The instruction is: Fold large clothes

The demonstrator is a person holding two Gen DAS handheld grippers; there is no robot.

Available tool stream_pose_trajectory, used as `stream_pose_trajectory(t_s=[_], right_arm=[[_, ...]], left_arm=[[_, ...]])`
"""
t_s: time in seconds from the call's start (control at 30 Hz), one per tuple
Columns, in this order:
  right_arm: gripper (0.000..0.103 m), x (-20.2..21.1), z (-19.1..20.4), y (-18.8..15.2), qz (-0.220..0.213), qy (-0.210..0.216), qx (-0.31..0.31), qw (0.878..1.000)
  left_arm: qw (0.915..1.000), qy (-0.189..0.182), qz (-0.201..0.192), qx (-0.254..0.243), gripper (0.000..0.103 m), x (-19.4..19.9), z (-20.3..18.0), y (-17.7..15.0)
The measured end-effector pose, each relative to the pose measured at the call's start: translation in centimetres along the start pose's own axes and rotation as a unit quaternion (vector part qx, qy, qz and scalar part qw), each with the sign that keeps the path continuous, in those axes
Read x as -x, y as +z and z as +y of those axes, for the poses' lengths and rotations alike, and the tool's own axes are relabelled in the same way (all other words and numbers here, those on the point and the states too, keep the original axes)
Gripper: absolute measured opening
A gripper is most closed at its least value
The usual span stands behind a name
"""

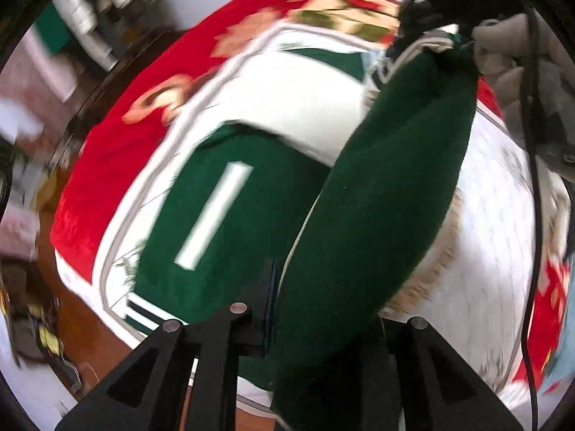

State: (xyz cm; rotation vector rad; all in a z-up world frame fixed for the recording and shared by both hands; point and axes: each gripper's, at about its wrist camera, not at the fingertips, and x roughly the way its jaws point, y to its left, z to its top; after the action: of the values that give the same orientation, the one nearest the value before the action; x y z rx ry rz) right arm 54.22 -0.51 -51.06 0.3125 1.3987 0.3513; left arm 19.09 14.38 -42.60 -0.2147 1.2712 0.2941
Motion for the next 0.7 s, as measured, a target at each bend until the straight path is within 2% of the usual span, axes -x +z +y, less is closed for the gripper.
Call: stream_pose_trajectory(t_s=[0.07,0.1,0.17,0.2,0.23,0.27,0.33,0.4,0.47,0.53,0.63,0.7], right_arm=[[0.016,-2.8,4.3,0.8,0.020,-0.011,0.007,1.000],[0.017,-4.7,6.4,1.3,0.034,-0.020,0.018,0.999],[0.030,-8.7,9.7,1.8,0.061,-0.024,0.018,0.998],[0.035,-11.2,11.0,1.9,0.080,-0.024,0.025,0.996],[0.046,-13.5,12.3,1.9,0.101,-0.011,0.030,0.994],[0.060,-15.2,13.2,1.8,0.117,0.015,0.031,0.993],[0.065,-16.8,14.1,1.4,0.142,0.074,0.028,0.987],[0.068,-16.2,14.1,0.8,0.141,0.117,0.039,0.982],[0.084,-13.7,12.6,0.4,0.107,0.123,0.061,0.985],[0.084,-11.3,9.7,0.5,0.067,0.105,0.062,0.990],[0.084,-8.6,2.8,1.5,0.010,0.036,0.020,0.999],[0.084,-8.4,-2.4,2.1,-0.003,0.008,-0.028,1.000]], left_arm=[[0.9985,-0.003,0.016,0.053,0.020,-1.7,4.4,0.6],[0.9966,-0.002,0.022,0.079,0.024,-2.3,6.2,0.7],[0.9904,-0.006,0.030,0.135,0.034,-3.7,10.2,0.5],[0.9851,0.006,0.034,0.168,0.048,-4.6,12.6,0.1],[0.9816,0.019,0.037,0.186,0.060,-4.9,13.9,-0.1],[0.9778,0.027,0.036,0.205,0.062,-5.2,15.3,-0.5],[0.9683,0.049,0.038,0.242,0.063,-5.4,17.7,-1.6],[0.9629,0.056,0.042,0.261,0.067,-5.7,18.9,-2.6],[0.9617,0.071,0.056,0.259,0.068,-6.9,18.7,-3.4],[0.9634,0.097,0.067,0.241,0.068,-8.5,18.5,-3.3],[0.9640,0.162,0.076,0.196,0.070,-12.2,17.8,-3.2],[0.9616,0.169,0.083,0.200,0.071,-14.0,18.3,-2.9]])
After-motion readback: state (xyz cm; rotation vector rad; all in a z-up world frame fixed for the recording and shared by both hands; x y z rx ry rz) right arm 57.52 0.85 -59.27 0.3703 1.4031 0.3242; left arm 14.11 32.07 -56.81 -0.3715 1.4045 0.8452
